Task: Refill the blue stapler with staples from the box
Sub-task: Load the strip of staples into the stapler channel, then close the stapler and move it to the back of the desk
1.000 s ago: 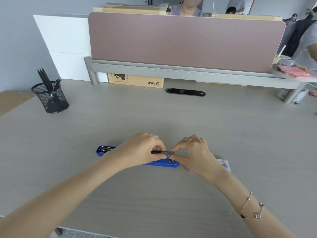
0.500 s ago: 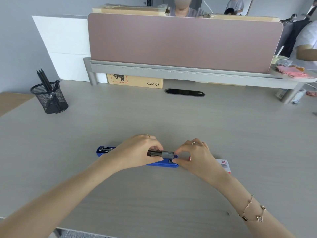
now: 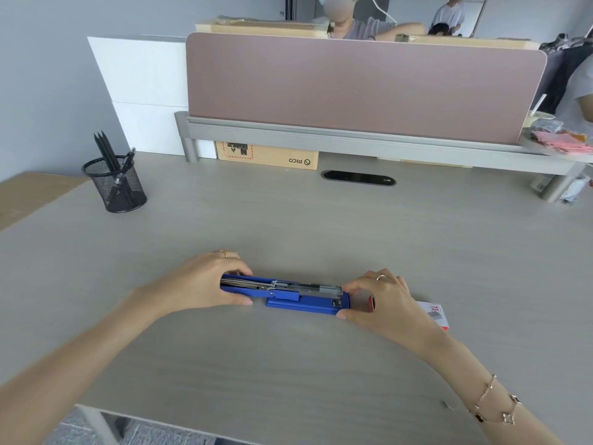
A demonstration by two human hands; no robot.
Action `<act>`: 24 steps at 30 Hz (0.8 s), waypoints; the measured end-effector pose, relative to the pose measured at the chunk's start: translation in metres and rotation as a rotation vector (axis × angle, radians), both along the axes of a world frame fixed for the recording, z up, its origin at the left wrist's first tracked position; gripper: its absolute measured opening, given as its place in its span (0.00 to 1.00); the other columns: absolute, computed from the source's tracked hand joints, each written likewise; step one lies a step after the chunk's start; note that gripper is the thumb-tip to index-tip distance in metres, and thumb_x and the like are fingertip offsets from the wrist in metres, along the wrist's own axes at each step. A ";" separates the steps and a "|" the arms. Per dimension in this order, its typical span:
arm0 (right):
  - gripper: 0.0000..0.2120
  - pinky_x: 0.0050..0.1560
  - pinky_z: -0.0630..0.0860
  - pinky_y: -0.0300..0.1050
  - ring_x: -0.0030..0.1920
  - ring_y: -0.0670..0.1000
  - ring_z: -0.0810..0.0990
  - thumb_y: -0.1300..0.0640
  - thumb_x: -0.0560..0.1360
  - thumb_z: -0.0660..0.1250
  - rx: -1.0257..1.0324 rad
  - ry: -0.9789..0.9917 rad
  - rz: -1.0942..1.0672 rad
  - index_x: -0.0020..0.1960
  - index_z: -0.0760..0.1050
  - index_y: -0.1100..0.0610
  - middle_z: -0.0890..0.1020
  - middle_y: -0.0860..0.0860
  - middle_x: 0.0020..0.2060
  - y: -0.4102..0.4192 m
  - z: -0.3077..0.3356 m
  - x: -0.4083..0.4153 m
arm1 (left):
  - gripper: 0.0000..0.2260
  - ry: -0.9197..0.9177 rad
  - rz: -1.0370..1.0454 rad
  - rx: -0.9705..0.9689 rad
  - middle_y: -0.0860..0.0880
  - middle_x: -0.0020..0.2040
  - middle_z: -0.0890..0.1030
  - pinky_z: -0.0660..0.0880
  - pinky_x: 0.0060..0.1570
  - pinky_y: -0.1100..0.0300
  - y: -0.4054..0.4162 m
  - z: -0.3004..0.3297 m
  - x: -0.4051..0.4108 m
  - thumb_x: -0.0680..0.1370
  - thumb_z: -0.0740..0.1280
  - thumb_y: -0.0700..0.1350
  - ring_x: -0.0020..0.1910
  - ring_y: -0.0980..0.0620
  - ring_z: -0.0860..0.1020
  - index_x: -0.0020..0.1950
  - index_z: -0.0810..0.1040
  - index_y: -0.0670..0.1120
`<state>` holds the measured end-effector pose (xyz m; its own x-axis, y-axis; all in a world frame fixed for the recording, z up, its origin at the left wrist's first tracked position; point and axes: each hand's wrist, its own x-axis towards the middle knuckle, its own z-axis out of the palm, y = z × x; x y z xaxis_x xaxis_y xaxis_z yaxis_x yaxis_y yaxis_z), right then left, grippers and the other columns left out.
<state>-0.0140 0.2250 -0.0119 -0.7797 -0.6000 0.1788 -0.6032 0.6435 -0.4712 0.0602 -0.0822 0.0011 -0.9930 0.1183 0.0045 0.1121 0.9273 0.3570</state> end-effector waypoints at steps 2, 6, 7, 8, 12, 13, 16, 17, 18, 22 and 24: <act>0.11 0.50 0.60 0.40 0.47 0.47 0.67 0.44 0.65 0.71 0.002 0.004 0.001 0.46 0.76 0.43 0.77 0.43 0.42 0.000 -0.001 0.000 | 0.16 -0.008 0.008 0.011 0.59 0.45 0.77 0.73 0.46 0.61 -0.011 0.001 0.003 0.65 0.72 0.64 0.46 0.60 0.75 0.48 0.78 0.60; 0.11 0.50 0.59 0.41 0.46 0.47 0.67 0.44 0.65 0.71 0.017 0.024 -0.005 0.46 0.76 0.43 0.74 0.40 0.39 -0.003 -0.003 0.001 | 0.21 -0.001 0.041 0.027 0.58 0.44 0.76 0.72 0.41 0.63 -0.027 -0.002 0.007 0.61 0.69 0.71 0.44 0.58 0.75 0.44 0.77 0.59; 0.11 0.50 0.59 0.42 0.46 0.47 0.67 0.44 0.65 0.71 0.027 0.026 -0.005 0.46 0.76 0.43 0.74 0.40 0.40 -0.003 -0.002 0.001 | 0.21 -0.001 0.050 0.035 0.57 0.44 0.76 0.72 0.41 0.62 -0.029 -0.003 0.008 0.60 0.69 0.71 0.43 0.58 0.76 0.44 0.78 0.59; 0.11 0.51 0.59 0.42 0.46 0.47 0.67 0.44 0.65 0.71 0.036 0.025 -0.005 0.46 0.76 0.43 0.74 0.41 0.40 -0.004 -0.002 0.001 | 0.22 -0.002 0.056 0.046 0.57 0.44 0.76 0.73 0.42 0.61 -0.032 -0.003 0.009 0.60 0.68 0.71 0.43 0.57 0.76 0.44 0.77 0.58; 0.11 0.52 0.58 0.42 0.48 0.47 0.67 0.45 0.66 0.71 0.050 -0.007 -0.018 0.48 0.76 0.43 0.75 0.42 0.43 -0.005 0.000 0.003 | 0.16 -0.009 0.074 0.092 0.55 0.44 0.76 0.72 0.45 0.58 -0.040 -0.003 0.015 0.63 0.74 0.64 0.44 0.56 0.75 0.43 0.78 0.57; 0.11 0.52 0.59 0.42 0.48 0.47 0.67 0.45 0.66 0.71 0.050 -0.016 -0.020 0.47 0.76 0.43 0.76 0.43 0.44 -0.005 0.000 0.004 | 0.14 -0.007 0.076 0.110 0.56 0.44 0.76 0.73 0.46 0.58 -0.041 -0.003 0.017 0.63 0.74 0.62 0.45 0.57 0.75 0.43 0.78 0.57; 0.08 0.52 0.60 0.43 0.46 0.47 0.68 0.45 0.66 0.71 0.051 -0.030 -0.012 0.43 0.73 0.39 0.76 0.44 0.44 -0.005 0.002 0.004 | 0.11 -0.012 0.074 0.148 0.55 0.45 0.77 0.74 0.49 0.56 -0.044 -0.003 0.021 0.66 0.75 0.57 0.46 0.57 0.75 0.44 0.79 0.56; 0.09 0.52 0.59 0.42 0.46 0.47 0.67 0.45 0.66 0.71 0.055 -0.035 -0.007 0.42 0.71 0.38 0.76 0.44 0.44 -0.005 0.002 0.004 | 0.10 -0.016 0.069 0.148 0.55 0.45 0.78 0.74 0.49 0.55 -0.045 -0.002 0.021 0.67 0.75 0.56 0.46 0.57 0.75 0.44 0.79 0.56; 0.09 0.52 0.59 0.42 0.45 0.46 0.67 0.45 0.67 0.71 0.059 -0.040 -0.003 0.42 0.70 0.38 0.76 0.44 0.45 -0.005 0.003 0.005 | 0.10 -0.020 0.066 0.140 0.55 0.45 0.78 0.74 0.50 0.55 -0.045 -0.001 0.021 0.68 0.75 0.56 0.46 0.57 0.75 0.45 0.79 0.56; 0.11 0.51 0.59 0.42 0.44 0.41 0.67 0.45 0.66 0.71 0.058 -0.044 0.007 0.40 0.68 0.35 0.76 0.43 0.45 -0.006 0.003 0.005 | 0.09 -0.025 0.070 0.109 0.57 0.44 0.80 0.74 0.52 0.54 -0.047 0.008 0.019 0.70 0.73 0.56 0.47 0.59 0.75 0.46 0.78 0.56; 0.12 0.51 0.59 0.42 0.44 0.40 0.67 0.45 0.66 0.71 0.054 -0.047 0.012 0.37 0.67 0.34 0.76 0.43 0.44 -0.006 0.004 0.005 | 0.09 -0.011 0.059 0.124 0.58 0.44 0.81 0.74 0.53 0.57 -0.046 0.018 0.019 0.70 0.73 0.55 0.48 0.60 0.75 0.46 0.78 0.56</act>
